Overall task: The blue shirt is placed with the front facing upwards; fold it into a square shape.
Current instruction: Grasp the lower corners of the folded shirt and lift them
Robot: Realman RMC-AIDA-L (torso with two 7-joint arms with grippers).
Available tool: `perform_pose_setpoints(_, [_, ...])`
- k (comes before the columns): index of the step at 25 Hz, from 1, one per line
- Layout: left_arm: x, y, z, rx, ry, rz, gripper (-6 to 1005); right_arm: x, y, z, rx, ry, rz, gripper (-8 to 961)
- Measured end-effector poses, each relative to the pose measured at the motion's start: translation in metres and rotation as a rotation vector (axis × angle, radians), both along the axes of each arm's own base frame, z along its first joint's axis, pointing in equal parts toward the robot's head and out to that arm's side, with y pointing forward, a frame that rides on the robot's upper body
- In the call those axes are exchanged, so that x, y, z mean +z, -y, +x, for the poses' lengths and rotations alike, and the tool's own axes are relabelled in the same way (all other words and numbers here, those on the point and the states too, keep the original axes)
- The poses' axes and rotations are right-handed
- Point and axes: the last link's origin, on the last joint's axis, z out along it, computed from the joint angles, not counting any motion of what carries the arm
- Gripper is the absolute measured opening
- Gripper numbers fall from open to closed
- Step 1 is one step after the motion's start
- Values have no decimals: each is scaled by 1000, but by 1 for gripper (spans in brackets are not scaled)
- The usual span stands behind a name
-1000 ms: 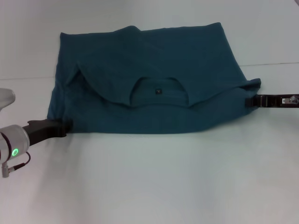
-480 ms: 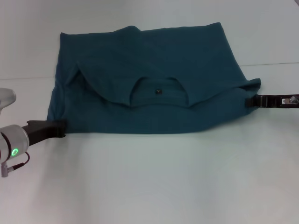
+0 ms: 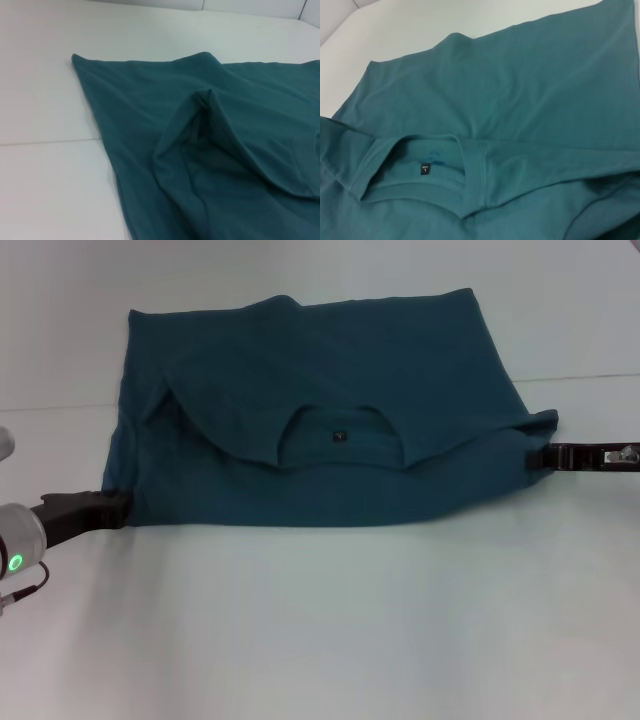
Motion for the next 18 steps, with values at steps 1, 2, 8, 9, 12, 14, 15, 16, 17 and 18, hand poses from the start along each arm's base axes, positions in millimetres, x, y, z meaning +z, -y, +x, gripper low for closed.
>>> perform_pose_setpoints(1, [0,0,0,0,0,0,91,0,0,0,0,0,0,30])
perform_pose_setpoints(2, [0,3,-2,1,2,-5,103,0,0,1,-1,1,0,30])
perform_pose_setpoints(8, [-2,6,-3,-9,-14,-25,349,0,1,1,-3,0,0,30])
perform_pose_setpoints(9, [-3,7,-4,-9,-17,-29,374,0,1,1,-3,0,0,30])
perform_pose_setpoints(12, [-5,7,-3,-14,-30,-41,446,0,1,1,-2,-2,0,30])
perform_pose_setpoints(14, [-7,7,-2,-19,-36,-47,494,0,1,1,-2,-2,0,30])
perform_pose_setpoints(15, [-7,7,-2,-20,-36,-47,519,0,1,1,-2,-2,-1,30])
perform_pose_setpoints(16, [-7,7,-1,-22,-36,-48,543,0,1,1,-3,-3,-1,30])
perform_pose_setpoints(17, [-7,6,0,-24,-36,-48,567,0,1,1,-3,-3,-1,30])
perform_pose_setpoints(18, [-7,6,0,-26,-37,-48,588,0,1,1,-3,-3,-1,30])
